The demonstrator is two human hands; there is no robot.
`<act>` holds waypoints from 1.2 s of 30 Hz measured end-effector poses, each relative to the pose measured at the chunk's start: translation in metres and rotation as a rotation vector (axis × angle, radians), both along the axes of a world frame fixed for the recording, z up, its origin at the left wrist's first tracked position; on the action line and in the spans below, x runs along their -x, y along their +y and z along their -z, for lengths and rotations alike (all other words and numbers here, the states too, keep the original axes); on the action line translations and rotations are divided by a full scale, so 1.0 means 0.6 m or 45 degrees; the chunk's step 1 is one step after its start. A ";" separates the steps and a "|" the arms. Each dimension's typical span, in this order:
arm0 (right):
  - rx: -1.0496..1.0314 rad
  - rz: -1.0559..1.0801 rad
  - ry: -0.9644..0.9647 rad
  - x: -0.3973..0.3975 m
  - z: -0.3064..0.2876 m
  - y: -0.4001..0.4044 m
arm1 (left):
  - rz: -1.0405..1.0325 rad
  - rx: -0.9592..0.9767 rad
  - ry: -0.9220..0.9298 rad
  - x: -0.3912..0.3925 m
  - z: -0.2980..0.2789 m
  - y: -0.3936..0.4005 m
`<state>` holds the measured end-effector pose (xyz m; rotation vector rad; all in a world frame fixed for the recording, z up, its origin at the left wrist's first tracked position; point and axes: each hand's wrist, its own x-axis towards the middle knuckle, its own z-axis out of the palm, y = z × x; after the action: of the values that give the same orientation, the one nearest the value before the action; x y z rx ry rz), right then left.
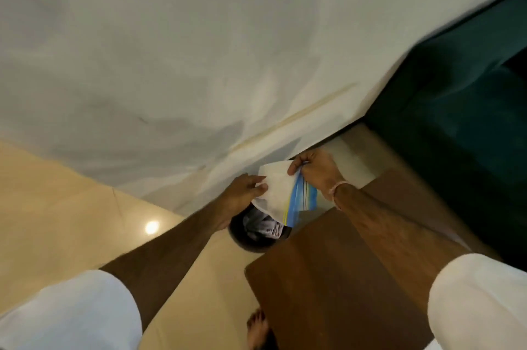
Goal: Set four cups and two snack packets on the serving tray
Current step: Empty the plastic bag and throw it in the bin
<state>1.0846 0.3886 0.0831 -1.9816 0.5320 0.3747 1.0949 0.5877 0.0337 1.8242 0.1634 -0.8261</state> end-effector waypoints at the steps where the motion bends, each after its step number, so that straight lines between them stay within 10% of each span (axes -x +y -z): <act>1: 0.015 -0.013 0.039 -0.001 0.041 0.020 | 0.032 -0.074 -0.008 0.008 0.046 0.009; 19: 0.081 -0.296 0.690 -0.070 0.644 0.155 | -0.501 -0.093 0.711 0.026 0.602 0.067; 36: 0.323 -0.584 0.574 -0.092 0.640 0.144 | -0.039 -0.298 0.242 -0.034 0.560 0.039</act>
<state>1.1398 0.4749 -0.3009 -2.2695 0.4095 1.1034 1.1152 0.6110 -0.3024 1.9528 0.4242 -0.9926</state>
